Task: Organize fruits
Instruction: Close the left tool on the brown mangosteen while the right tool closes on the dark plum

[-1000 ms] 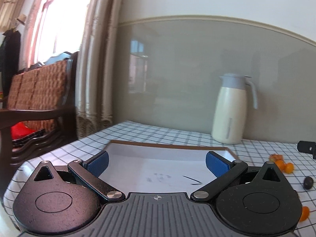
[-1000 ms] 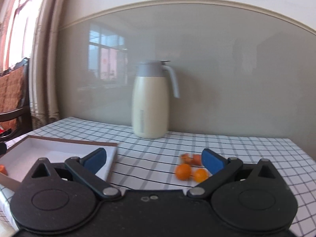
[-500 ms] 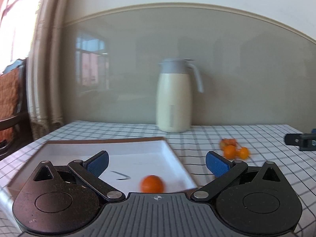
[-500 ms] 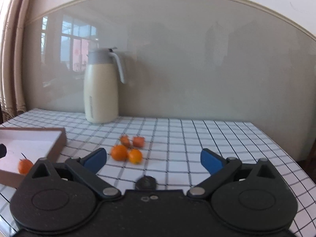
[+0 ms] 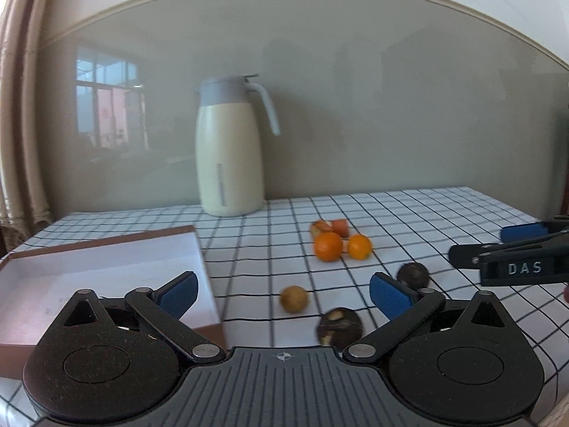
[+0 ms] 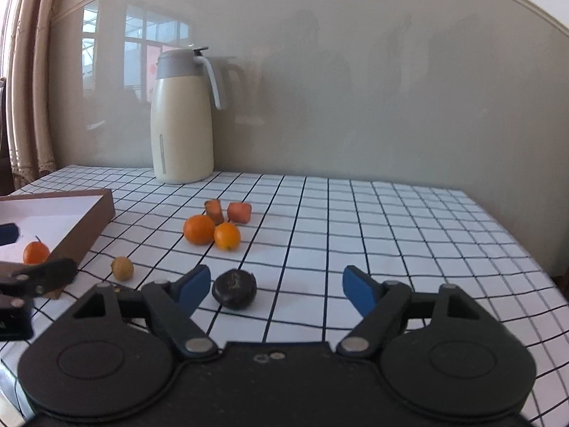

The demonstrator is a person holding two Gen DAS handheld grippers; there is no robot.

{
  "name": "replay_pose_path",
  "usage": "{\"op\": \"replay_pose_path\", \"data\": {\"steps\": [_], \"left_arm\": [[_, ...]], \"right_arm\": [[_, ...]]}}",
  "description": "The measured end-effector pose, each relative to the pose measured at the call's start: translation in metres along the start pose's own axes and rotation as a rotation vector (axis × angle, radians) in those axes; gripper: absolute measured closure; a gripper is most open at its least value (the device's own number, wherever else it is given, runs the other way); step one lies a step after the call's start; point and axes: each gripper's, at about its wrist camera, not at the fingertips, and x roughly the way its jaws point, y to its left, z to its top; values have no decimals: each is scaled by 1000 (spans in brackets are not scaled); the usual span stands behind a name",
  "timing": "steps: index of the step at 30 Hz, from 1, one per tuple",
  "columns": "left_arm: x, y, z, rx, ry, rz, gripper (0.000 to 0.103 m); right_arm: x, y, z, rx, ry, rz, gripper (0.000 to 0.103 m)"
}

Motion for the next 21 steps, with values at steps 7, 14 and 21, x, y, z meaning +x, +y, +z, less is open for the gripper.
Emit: {"op": "replay_pose_path", "data": {"steps": [7,14,21], "left_arm": [[20,-20,-5,35,87,-29,35],[43,-22,-13,-5,175,-60,44],[52,-29,-15,-1,185,-88,44]], "right_arm": [[17,-1,-6,-9,60,40,34],[40,9,-10,-27,113,69,39],[52,20,-4,-26,117,79,43]]}}
